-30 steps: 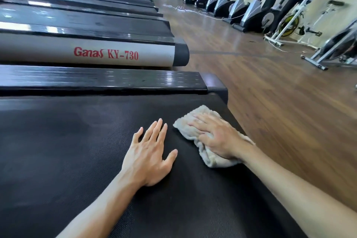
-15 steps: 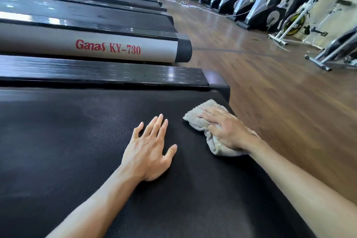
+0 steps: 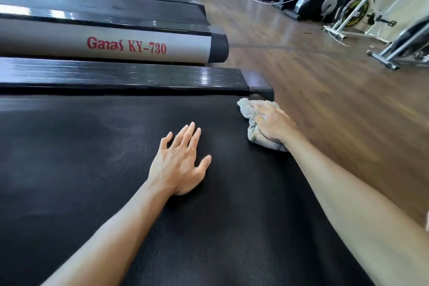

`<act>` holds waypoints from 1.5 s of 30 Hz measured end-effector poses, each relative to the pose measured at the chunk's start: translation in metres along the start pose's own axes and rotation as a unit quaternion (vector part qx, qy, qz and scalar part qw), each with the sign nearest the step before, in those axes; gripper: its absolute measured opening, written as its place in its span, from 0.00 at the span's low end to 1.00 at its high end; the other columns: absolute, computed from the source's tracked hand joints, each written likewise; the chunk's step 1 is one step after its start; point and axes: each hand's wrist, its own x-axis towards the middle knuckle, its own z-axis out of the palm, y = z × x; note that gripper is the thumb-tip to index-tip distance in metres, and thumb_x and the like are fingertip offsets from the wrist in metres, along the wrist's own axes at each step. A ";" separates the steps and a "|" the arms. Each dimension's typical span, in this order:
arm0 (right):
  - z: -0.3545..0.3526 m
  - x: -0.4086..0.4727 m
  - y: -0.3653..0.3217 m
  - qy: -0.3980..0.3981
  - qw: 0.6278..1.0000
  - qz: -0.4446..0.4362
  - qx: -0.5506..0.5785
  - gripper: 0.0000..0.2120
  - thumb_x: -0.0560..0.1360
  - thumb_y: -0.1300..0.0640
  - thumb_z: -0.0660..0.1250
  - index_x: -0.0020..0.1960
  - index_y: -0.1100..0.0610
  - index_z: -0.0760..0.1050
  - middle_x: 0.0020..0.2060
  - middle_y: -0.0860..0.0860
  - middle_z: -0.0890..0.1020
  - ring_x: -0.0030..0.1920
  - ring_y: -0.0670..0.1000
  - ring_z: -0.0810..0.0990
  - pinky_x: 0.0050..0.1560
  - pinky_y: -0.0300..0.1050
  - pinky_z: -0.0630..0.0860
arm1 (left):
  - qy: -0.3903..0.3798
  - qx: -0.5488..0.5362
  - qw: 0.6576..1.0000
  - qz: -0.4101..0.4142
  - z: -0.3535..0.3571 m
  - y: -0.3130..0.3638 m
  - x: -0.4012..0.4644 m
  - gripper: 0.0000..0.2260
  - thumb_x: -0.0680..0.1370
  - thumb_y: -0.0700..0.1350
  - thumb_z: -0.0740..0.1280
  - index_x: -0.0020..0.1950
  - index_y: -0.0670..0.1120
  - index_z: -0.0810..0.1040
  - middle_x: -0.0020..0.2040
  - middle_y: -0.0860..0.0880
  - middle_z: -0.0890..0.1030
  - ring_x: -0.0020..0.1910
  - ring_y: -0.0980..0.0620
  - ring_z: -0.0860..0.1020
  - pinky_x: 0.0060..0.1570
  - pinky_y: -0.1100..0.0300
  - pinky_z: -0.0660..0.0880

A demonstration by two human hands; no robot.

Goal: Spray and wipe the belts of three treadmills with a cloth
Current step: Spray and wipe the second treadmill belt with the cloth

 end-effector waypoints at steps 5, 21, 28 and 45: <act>-0.002 -0.047 0.018 0.014 0.999 0.035 0.005 0.24 0.85 0.52 0.54 0.80 0.40 0.64 0.81 0.43 0.62 0.78 0.53 0.64 0.71 0.48 0.64 | 0.005 -0.009 1.000 0.003 -0.002 0.002 -0.002 0.40 0.75 0.67 0.39 0.84 0.48 0.47 0.84 0.52 0.44 0.82 0.57 0.42 0.80 0.49 0.43; -0.005 -0.277 0.057 0.019 0.995 0.084 0.045 0.25 0.82 0.53 0.56 0.77 0.37 0.65 0.79 0.40 0.64 0.76 0.51 0.66 0.61 0.54 0.74 | -0.033 -0.050 0.998 -0.028 -0.048 0.017 -0.154 0.33 0.84 0.57 0.55 0.84 0.46 0.46 0.84 0.51 0.43 0.82 0.56 0.41 0.80 0.49 0.42; 0.018 -0.314 0.009 -0.002 0.995 0.034 -0.092 0.40 0.72 0.40 0.36 0.79 0.42 0.65 0.81 0.46 0.62 0.81 0.54 0.55 0.80 0.51 0.46 | -0.016 -0.016 0.990 -0.140 -0.064 -0.033 -0.223 0.37 0.82 0.63 0.52 0.84 0.46 0.43 0.83 0.51 0.38 0.81 0.55 0.37 0.80 0.48 0.40; 0.060 -0.104 -0.121 -0.018 0.996 -0.047 -0.080 0.25 0.83 0.45 0.49 0.80 0.37 0.59 0.82 0.44 0.59 0.81 0.55 0.55 0.79 0.59 0.48 | 0.041 -0.009 0.988 -0.146 -0.033 -0.066 -0.235 0.40 0.78 0.70 0.47 0.83 0.48 0.53 0.83 0.53 0.49 0.81 0.57 0.45 0.78 0.48 0.46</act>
